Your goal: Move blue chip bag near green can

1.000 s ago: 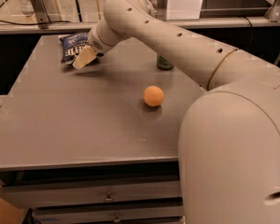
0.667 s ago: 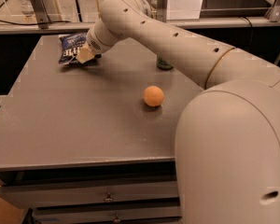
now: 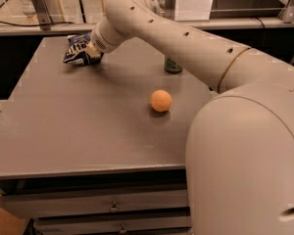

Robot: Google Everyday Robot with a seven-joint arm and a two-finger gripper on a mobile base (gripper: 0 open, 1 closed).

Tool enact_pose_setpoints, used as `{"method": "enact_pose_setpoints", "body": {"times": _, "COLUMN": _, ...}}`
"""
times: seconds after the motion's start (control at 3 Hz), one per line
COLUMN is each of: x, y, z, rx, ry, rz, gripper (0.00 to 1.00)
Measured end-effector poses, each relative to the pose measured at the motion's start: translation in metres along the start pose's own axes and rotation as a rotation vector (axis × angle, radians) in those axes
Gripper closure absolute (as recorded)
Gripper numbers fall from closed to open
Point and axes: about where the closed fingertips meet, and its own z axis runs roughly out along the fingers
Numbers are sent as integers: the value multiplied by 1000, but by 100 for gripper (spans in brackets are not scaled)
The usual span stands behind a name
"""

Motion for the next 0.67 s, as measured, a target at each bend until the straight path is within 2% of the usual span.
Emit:
{"method": "enact_pose_setpoints", "body": {"times": 0.33, "x": -2, "y": -15, "z": -19, "rx": 41, "ry": -1, "rz": -1, "gripper": 100}}
{"method": "enact_pose_setpoints", "body": {"times": 0.67, "x": -2, "y": -31, "z": -39, "rx": 87, "ry": 6, "rz": -1, "gripper": 100}}
